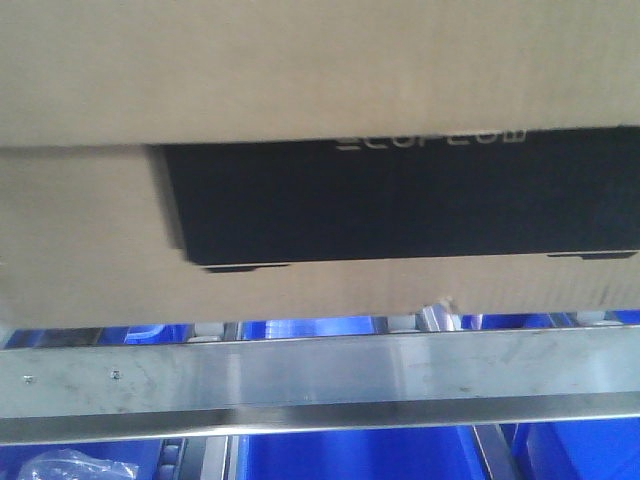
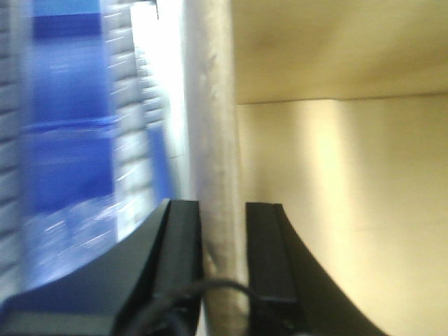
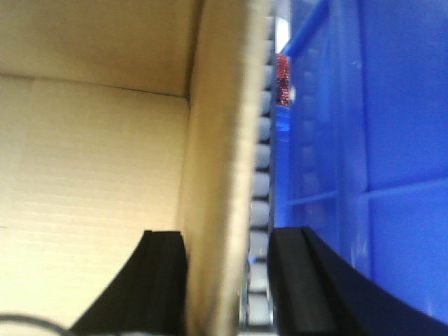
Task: Grab box from left shelf to table start
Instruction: 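Lift the gripped box with both grippers off the roller shelf, then pull the box back away from the shelf with both grippers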
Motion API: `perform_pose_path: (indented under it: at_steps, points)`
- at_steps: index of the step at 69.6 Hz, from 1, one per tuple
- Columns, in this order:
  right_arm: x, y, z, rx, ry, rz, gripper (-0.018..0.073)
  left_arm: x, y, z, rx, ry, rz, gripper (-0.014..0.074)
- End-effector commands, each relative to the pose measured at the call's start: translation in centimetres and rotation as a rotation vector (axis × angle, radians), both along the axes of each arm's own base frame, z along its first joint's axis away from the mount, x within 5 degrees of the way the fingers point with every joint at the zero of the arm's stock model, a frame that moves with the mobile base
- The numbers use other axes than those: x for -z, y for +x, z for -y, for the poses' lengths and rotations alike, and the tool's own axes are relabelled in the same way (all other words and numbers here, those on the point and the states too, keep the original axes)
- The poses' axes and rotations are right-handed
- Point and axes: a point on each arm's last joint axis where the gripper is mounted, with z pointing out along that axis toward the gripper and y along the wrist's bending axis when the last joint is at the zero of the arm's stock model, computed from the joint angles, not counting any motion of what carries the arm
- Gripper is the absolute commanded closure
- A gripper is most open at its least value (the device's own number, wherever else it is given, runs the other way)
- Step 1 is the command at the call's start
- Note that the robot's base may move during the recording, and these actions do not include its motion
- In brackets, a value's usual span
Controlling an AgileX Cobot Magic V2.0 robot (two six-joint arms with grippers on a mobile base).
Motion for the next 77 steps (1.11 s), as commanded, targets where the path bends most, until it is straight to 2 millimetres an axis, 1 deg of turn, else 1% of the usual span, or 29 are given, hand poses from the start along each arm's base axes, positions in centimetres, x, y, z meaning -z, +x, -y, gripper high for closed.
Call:
perform_pose_path:
  at_steps: [1, 6, 11, 14, 21, 32, 37, 41, 48, 65, 77]
  points:
    - [-2.8, -1.1, -1.2, -0.041, 0.052, 0.179, 0.0504, -3.1, -2.4, 0.8, 0.055, -0.138, 0.117, 0.0692]
    - [-2.7, -1.8, -1.6, -0.051, 0.075, 0.177, 0.0504, -3.1, -3.0, 0.6, 0.052, -0.129, 0.121, 0.0692]
    - [-2.2, -2.8, -1.7, -0.055, 0.105, 0.167, 0.0504, -2.8, -3.7, 0.2, 0.048, -0.15, 0.133, 0.0692]
    - [-1.6, -3.7, -1.8, -0.058, 0.121, 0.155, 0.0504, -2.4, -4.4, -0.2, 0.045, -0.165, 0.14, 0.0692]
    - [-0.5, -5.5, -1.7, -0.06, 0.13, 0.149, 0.0504, -1.1, -5.6, -0.9, 0.055, -0.173, 0.153, 0.0692]
    - [1.1, -8.8, -1.5, -0.062, 0.141, 0.14, 0.0504, 1.7, -7.3, -1.9, 0.057, -0.156, 0.114, 0.0692]
    - [1.6, -10.2, -1.5, -0.066, 0.156, 0.148, 0.0504, 2.4, -8.1, -2.3, 0.059, -0.158, 0.113, 0.0692]
    - [1.7, -11.4, -1.5, -0.071, 0.173, 0.168, 0.0504, 2.5, -8.7, -2.6, 0.063, -0.174, 0.122, 0.0692]
    - [1.4, -13.3, -1.4, -0.08, 0.193, 0.217, 0.0504, 2.0, -9.7, -3.2, 0.067, -0.202, 0.157, 0.0692]
    - [-0.1, -17.3, -1.2, -0.098, 0.218, 0.354, 0.0504, -0.3, -12.6, -4.8, 0.089, -0.305, 0.312, 0.0692]
    - [-0.7, -19.1, -1.1, -0.106, 0.226, 0.436, 0.0504, -1.8, -14.6, -5.9, 0.109, -0.388, 0.435, 0.0692]
